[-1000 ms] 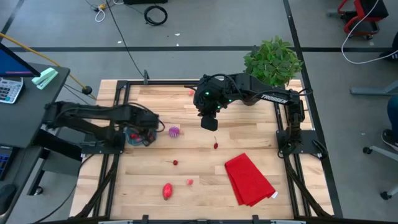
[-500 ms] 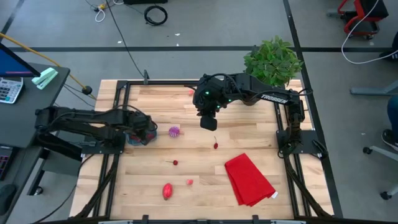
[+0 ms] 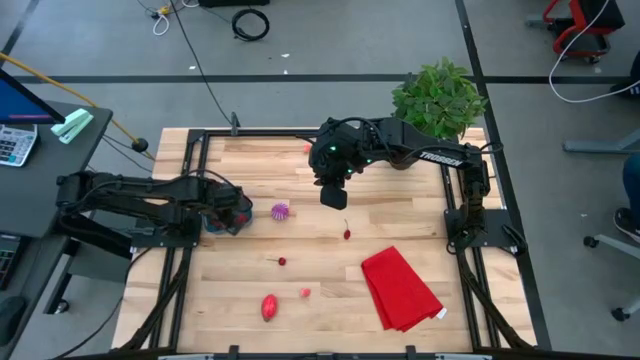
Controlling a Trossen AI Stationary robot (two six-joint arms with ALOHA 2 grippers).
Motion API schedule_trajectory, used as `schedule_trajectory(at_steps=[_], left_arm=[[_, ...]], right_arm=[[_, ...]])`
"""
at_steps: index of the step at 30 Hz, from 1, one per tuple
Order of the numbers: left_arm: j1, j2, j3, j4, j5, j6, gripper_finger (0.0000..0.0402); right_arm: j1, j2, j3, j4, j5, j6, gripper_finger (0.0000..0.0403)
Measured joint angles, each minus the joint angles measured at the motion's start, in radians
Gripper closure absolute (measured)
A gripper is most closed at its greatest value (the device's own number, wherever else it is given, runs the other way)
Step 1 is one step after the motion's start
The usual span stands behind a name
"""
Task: Pick and placing Produce into tupperware
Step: Put the top left red cherry into the blue bin, then put the red dragonfruit into the blue bin
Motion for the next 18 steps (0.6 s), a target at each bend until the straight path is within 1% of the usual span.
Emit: schedule_trajectory(at_steps=[5, 8, 11, 14, 16, 18], left_arm=[[0.000, 0.000, 0.009, 0.000, 0.097, -0.004, 0.0273], [0.000, 0.000, 0.056, 0.002, 0.128, -0.001, 0.0259], [0.000, 0.000, 0.126, -0.001, 0.125, 0.014, 0.0258], [0.000, 0.000, 0.220, -0.019, 0.119, 0.017, 0.0268], [-0.001, 0.000, 0.285, -0.039, 0.129, -0.029, 0.0276], [-0.009, 0.000, 0.346, -0.043, 0.165, -0.090, 0.0283]], right_arm=[[0.000, 0.000, 0.000, 0.003, 0.000, 0.000, 0.0306], [0.000, 0.000, 0.000, 0.003, 0.000, 0.000, 0.0306], [0.000, 0.000, 0.000, 0.003, 0.000, -0.001, 0.0306], [0.000, 0.000, 0.000, 0.003, 0.000, -0.009, 0.0306], [0.000, 0.000, 0.000, 0.003, 0.000, -0.009, 0.0306], [0.000, 0.000, 0.000, 0.003, 0.000, -0.010, 0.0306]])
